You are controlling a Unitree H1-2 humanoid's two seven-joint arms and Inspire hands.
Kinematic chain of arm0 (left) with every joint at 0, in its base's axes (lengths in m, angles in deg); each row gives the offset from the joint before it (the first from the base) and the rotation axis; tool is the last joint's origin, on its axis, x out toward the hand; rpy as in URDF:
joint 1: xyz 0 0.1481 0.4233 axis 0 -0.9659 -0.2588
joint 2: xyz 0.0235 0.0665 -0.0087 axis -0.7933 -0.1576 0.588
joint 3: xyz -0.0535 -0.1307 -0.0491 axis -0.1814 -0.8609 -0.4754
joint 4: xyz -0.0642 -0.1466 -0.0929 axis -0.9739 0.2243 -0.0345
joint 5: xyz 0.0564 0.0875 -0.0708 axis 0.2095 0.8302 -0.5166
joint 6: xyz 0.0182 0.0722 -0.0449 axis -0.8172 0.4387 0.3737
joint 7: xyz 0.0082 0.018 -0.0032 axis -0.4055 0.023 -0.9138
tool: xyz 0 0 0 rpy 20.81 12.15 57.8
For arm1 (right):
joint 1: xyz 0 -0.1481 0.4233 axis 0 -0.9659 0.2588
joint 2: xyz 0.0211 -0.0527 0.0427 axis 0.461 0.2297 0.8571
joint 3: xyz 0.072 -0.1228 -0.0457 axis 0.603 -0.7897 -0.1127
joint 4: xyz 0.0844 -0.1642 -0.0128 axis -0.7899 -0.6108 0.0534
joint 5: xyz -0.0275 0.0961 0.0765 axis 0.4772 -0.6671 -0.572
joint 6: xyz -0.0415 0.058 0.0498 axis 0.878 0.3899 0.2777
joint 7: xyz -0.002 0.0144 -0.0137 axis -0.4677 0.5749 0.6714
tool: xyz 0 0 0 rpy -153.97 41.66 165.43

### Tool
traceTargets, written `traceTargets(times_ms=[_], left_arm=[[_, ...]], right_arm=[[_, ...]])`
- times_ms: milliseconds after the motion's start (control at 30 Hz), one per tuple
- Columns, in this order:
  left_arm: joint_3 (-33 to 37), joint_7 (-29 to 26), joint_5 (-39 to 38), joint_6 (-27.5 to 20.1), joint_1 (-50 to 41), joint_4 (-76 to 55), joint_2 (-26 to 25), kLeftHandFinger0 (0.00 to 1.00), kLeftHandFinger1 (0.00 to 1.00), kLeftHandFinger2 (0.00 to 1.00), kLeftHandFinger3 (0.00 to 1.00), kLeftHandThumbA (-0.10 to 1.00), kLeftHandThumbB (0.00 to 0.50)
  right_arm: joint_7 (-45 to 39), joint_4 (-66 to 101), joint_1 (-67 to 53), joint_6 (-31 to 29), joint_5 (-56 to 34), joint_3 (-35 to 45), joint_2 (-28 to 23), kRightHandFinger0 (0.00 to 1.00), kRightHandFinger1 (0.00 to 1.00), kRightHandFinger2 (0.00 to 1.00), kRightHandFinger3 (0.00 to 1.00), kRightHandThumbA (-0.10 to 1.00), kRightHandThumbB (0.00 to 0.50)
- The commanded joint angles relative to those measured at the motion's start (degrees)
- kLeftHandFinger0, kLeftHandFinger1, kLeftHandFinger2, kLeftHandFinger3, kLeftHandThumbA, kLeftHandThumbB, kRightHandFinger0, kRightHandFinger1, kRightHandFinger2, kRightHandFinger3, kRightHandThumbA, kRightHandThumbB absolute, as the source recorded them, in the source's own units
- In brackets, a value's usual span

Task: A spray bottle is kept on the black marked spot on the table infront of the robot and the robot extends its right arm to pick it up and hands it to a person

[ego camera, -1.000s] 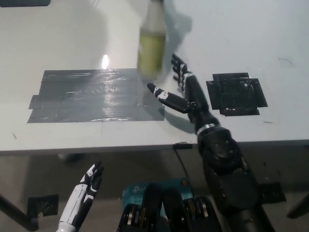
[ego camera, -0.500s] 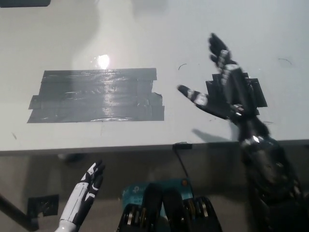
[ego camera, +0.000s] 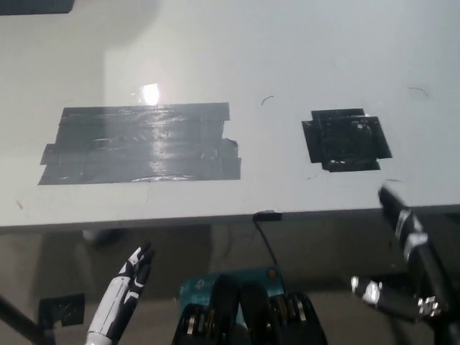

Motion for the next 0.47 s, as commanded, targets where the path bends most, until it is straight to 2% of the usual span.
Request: traceTargets(times_ms=[0,33,133,333,433], left_arm=[[-0.5,-0.4,-1.4,-2.5,-1.6,-0.9,0.3,1.0,1.0,1.0,1.0,1.0,0.329],[-0.7,-0.6,-1.8,-2.5,-2.1,-1.0,0.6,1.0,1.0,1.0,1.0,1.0,0.325],[-1.3,-0.8,-2.6,-3.0,-2.8,-1.0,0.9,1.0,1.0,1.0,1.0,1.0,0.323],[-2.0,-0.8,-3.3,-4.4,-3.6,0.0,1.2,1.0,1.0,1.0,1.0,1.0,0.354],[-2.2,-0.8,-3.5,-4.9,-3.8,0.2,1.1,1.0,1.0,1.0,1.0,1.0,0.347]], right_arm=[[-0.5,-7.3,0.3,-7.6,-0.7,-0.2,1.3,1.0,1.0,1.0,1.0,0.94,0.445],[-0.9,-10.1,0.6,-7.3,-1.3,-0.3,1.8,1.0,1.0,1.0,1.0,0.97,0.478],[-1.4,-12.4,1.2,-7.0,-1.1,-0.6,2.2,1.0,1.0,1.0,1.0,0.98,0.5],[-2.6,-14.5,1.7,-7.0,-3.1,-0.4,3.3,1.0,1.0,1.0,1.0,0.98,0.5],[-2.7,-14.7,1.6,-7.1,-3.0,-0.6,3.7,1.0,1.0,1.0,1.0,0.98,0.5]])
